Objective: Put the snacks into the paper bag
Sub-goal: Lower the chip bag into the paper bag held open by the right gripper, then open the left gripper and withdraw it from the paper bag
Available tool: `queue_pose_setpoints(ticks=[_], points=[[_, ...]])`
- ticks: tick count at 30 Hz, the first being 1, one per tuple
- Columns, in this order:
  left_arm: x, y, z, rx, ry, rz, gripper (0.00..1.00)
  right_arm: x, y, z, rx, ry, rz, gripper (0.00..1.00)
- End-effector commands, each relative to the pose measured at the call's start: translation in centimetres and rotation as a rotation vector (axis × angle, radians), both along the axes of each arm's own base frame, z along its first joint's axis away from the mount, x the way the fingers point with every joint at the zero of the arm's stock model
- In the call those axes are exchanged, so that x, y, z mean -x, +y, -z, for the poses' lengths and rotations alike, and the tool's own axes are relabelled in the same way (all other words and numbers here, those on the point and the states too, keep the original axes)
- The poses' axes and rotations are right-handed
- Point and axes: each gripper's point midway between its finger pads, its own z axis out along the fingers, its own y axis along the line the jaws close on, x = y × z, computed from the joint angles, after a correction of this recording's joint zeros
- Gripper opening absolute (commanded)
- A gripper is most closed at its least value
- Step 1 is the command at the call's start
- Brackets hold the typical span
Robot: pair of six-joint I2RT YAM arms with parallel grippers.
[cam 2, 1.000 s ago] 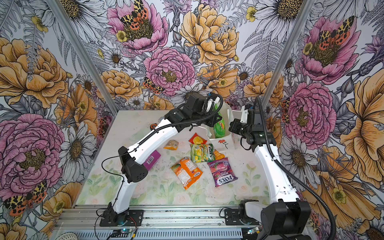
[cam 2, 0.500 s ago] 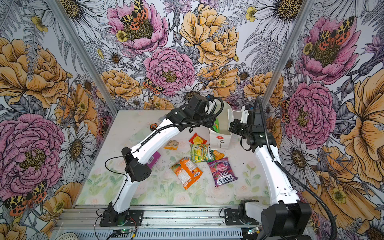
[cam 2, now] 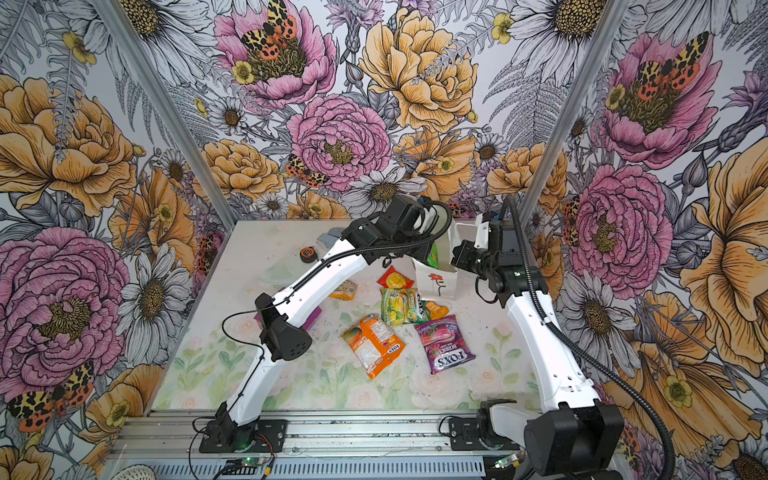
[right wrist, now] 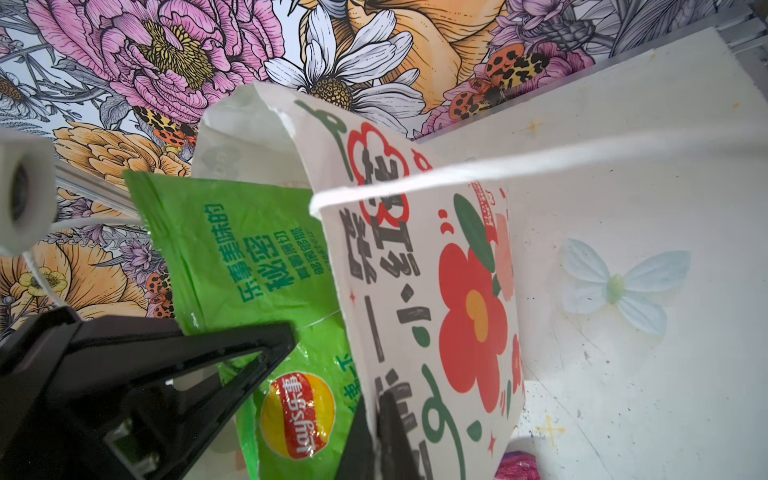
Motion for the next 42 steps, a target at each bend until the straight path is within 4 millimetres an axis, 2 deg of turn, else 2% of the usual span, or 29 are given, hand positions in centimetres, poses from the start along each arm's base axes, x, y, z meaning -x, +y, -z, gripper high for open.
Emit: queue_pose_setpoints(ticks=[1, 3, 6, 11, 15, 21, 28, 33, 36, 37, 39, 42], points=[[-1.1, 0.6, -0.8, 0.001, -0.038, -0.031, 0.03, 0.0, -0.1, -1.2, 0.009, -0.034, 0.011, 0.00], [-1.1, 0.8, -1.0, 0.002, -0.042, -0.036, 0.05, -0.1, -0.1, -1.1, 0.013, -0.034, 0.013, 0.00], [-1.1, 1.0, -1.5, 0.002, -0.053, -0.038, 0.18, -0.1, -0.4, -1.0, 0.036, -0.037, 0.019, 0.00], [-1.1, 1.6, -3.0, 0.015, -0.081, -0.061, 0.29, -0.3, -1.0, -1.1, 0.073, -0.041, 0.038, 0.00], [-0.7, 2.2, -5.3, 0.055, -0.102, -0.077, 0.38, -0.6, -1.2, -1.5, 0.085, -0.048, 0.044, 0.00], [1.2, 2.3, -9.6, 0.148, -0.127, -0.042, 0.53, -1.5, -2.6, -1.3, 0.148, -0.044, 0.092, 0.00], [2.4, 5.0, -14.1, 0.197, -0.185, -0.071, 0.65, -3.0, -5.2, -1.7, 0.146, -0.036, 0.167, 0.00], [2.3, 9.3, -15.6, 0.173, -0.225, -0.164, 0.71, -3.4, -6.8, -2.4, 0.141, -0.046, 0.212, 0.00], [1.8, 12.9, -15.0, 0.136, -0.230, -0.259, 0.74, -3.4, -7.6, -2.6, 0.144, -0.049, 0.232, 0.00], [1.9, 14.9, -15.2, 0.138, -0.232, -0.294, 0.74, -3.4, -7.8, -2.5, 0.145, -0.047, 0.236, 0.00], [1.4, 18.5, -14.2, 0.131, -0.212, -0.389, 0.75, -3.4, -8.0, -2.0, 0.148, -0.037, 0.239, 0.00], [1.0, 24.1, -11.0, 0.127, -0.157, -0.523, 0.76, -3.0, -8.6, -0.9, 0.154, -0.011, 0.251, 0.00]])
